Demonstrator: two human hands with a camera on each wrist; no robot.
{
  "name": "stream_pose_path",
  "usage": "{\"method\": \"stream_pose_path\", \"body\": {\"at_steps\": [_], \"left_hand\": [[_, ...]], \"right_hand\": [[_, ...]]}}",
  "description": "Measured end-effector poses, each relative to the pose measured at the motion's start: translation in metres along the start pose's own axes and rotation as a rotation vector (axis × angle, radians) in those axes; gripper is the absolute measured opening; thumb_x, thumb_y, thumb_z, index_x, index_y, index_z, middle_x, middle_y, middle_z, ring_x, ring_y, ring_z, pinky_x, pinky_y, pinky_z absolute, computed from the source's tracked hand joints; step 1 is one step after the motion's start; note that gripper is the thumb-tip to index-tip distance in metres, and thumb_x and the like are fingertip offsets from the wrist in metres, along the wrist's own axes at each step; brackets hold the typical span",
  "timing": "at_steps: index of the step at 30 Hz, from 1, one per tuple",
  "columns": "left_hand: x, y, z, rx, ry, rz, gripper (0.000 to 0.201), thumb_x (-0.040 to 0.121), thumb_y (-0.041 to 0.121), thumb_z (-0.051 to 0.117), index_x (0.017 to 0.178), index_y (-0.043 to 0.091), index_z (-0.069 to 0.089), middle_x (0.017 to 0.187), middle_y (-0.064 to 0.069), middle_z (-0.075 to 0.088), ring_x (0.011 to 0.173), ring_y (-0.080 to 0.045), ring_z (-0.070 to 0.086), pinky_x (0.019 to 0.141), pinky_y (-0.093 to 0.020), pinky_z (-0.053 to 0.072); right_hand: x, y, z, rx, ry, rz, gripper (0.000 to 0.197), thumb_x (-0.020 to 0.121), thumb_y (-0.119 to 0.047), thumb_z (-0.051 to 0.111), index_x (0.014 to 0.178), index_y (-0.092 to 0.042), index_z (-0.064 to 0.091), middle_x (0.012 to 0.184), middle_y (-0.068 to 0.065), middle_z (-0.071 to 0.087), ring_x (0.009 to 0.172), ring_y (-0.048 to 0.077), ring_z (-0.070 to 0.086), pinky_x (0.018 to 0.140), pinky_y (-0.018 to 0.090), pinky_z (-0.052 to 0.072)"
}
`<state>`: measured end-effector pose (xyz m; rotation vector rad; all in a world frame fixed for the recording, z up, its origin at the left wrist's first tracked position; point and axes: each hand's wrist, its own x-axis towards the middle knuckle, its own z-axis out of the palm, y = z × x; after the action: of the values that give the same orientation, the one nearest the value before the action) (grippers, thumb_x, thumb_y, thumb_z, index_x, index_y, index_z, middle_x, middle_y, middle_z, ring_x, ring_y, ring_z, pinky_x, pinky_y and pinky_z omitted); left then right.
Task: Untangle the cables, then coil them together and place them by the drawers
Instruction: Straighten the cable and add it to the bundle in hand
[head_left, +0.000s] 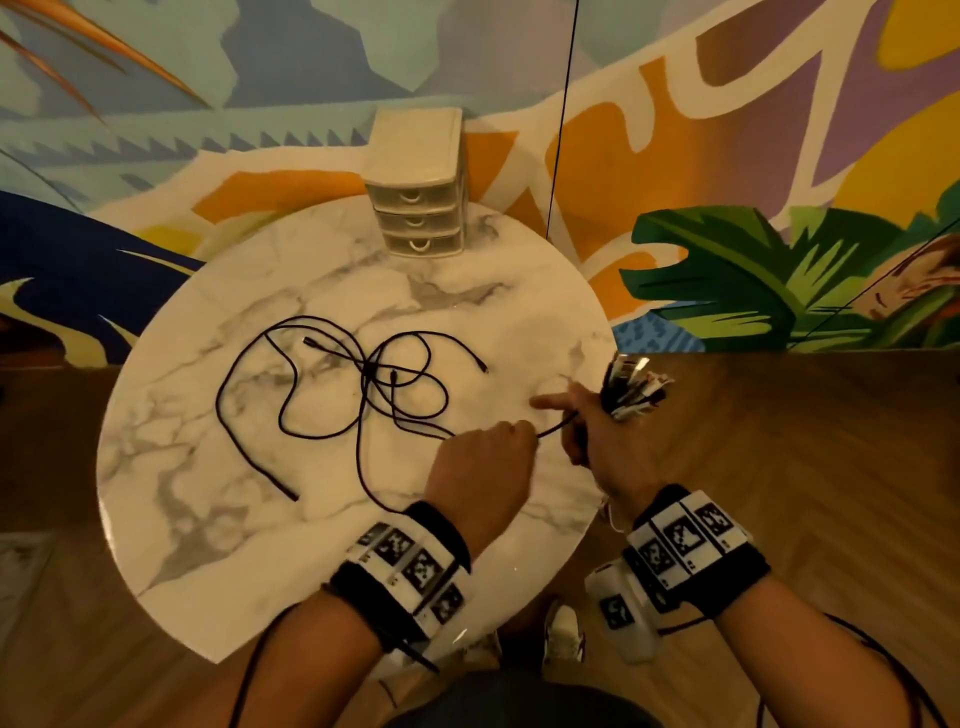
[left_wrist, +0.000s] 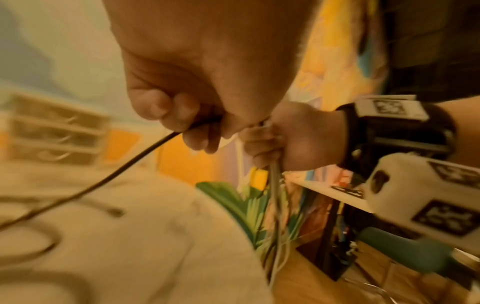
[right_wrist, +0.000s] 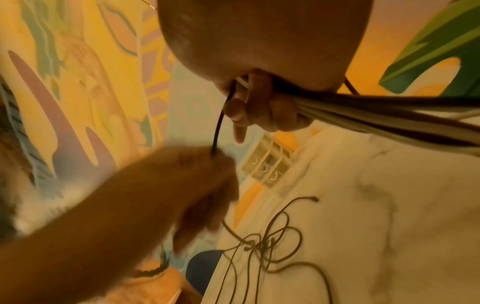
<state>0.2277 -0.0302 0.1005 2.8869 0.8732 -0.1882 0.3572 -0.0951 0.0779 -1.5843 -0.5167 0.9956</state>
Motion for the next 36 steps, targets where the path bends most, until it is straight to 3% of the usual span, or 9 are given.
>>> {"method": "stream_pose_path", "body": {"at_steps": [5, 10, 15, 17, 19, 23, 29, 32, 36], "left_hand": [[0.004, -0.109, 0.018, -0.168, 0.053, -0.251, 0.031, 0.092, 0.018, 0.038, 0.113, 0.005, 0.056, 0.112, -0.020, 0.058, 0.100, -0.038, 0.059, 0.078, -0.044, 0.048], [0.020, -0.130, -0.024, -0.392, 0.432, -0.236, 0.031, 0.099, 0.022, 0.040, 0.081, 0.005, 0.058, 0.076, -0.020, 0.062, 0.071, -0.036, 0.056, 0.063, -0.039, 0.040], [-0.012, -0.058, 0.030, -0.692, -0.188, 0.000, 0.070, 0.088, 0.070, 0.026, 0.068, 0.010, 0.057, 0.067, -0.016, 0.057, 0.062, -0.026, 0.052, 0.065, -0.041, 0.042], [-0.025, -0.032, 0.058, -0.607, -0.394, 0.059, 0.061, 0.090, 0.065, 0.027, 0.067, 0.016, 0.055, 0.073, -0.009, 0.061, 0.070, -0.022, 0.057, 0.072, -0.036, 0.046], [-0.027, -0.015, 0.072, -0.579, -0.371, 0.151, 0.053, 0.095, 0.055, 0.028, 0.079, 0.016, 0.060, 0.085, -0.006, 0.065, 0.087, -0.022, 0.062, 0.084, -0.034, 0.047], [-0.004, -0.015, 0.065, -1.003, -0.181, -0.149, 0.055, 0.091, 0.060, 0.040, 0.069, 0.013, 0.059, 0.059, 0.001, 0.060, 0.063, -0.019, 0.062, 0.070, -0.037, 0.051], [0.023, 0.001, 0.062, 0.103, -0.431, 0.217, 0.053, 0.099, 0.051, 0.019, 0.105, 0.017, 0.059, 0.104, -0.011, 0.064, 0.095, -0.030, 0.061, 0.077, -0.037, 0.045], [0.045, 0.000, 0.048, 0.233, -0.471, 0.143, 0.055, 0.099, 0.050, 0.016, 0.109, 0.017, 0.059, 0.114, -0.010, 0.062, 0.102, -0.031, 0.059, 0.080, -0.036, 0.044], [0.032, 0.028, 0.051, 0.439, -0.542, 0.461, 0.053, 0.100, 0.047, 0.018, 0.111, 0.016, 0.060, 0.111, -0.010, 0.064, 0.099, -0.031, 0.061, 0.081, -0.038, 0.047]], "right_hand": [[0.009, 0.007, -0.032, 0.045, 0.201, -0.002, 0.056, 0.101, -0.039, 0.031, 0.072, -0.019, 0.074, 0.040, -0.004, 0.040, 0.037, 0.007, 0.031, 0.041, 0.018, 0.026], [0.018, 0.005, -0.047, 0.256, 0.490, 0.122, 0.035, 0.093, -0.044, 0.050, 0.069, -0.020, 0.056, 0.062, -0.005, 0.053, 0.053, 0.006, 0.047, 0.044, 0.021, 0.042], [0.026, -0.005, -0.083, 0.402, 0.781, 0.121, 0.031, 0.086, -0.050, 0.059, 0.078, -0.025, 0.042, 0.069, -0.008, 0.053, 0.057, 0.007, 0.049, 0.052, 0.021, 0.040], [0.022, -0.013, -0.101, 0.440, 0.809, 0.085, 0.029, 0.089, -0.046, 0.056, 0.074, -0.024, 0.043, 0.061, -0.009, 0.050, 0.050, 0.006, 0.047, 0.043, 0.018, 0.037], [0.021, -0.011, -0.118, 0.450, 0.851, 0.067, 0.029, 0.090, -0.045, 0.055, 0.075, -0.024, 0.043, 0.057, -0.010, 0.049, 0.046, 0.005, 0.046, 0.041, 0.018, 0.036], [0.026, 0.008, -0.147, 0.438, 0.944, 0.147, 0.041, 0.077, -0.060, 0.056, 0.076, -0.019, 0.050, 0.063, -0.004, 0.051, 0.055, 0.015, 0.051, 0.049, 0.027, 0.040], [0.018, 0.032, -0.187, 0.432, 1.062, 0.245, 0.030, 0.086, -0.049, 0.055, 0.086, -0.020, 0.047, 0.094, 0.007, 0.056, 0.086, 0.024, 0.054, 0.083, 0.041, 0.047], [0.005, 0.046, -0.188, 0.298, 1.043, 0.296, 0.047, 0.095, -0.040, 0.049, 0.125, -0.003, 0.047, 0.116, 0.016, 0.058, 0.102, 0.028, 0.056, 0.093, 0.038, 0.044], [-0.017, 0.061, -0.219, 0.074, 1.021, 0.347, 0.051, 0.099, -0.034, 0.042, 0.132, 0.005, 0.042, 0.135, 0.022, 0.049, 0.124, 0.034, 0.048, 0.100, 0.034, 0.038]]}}
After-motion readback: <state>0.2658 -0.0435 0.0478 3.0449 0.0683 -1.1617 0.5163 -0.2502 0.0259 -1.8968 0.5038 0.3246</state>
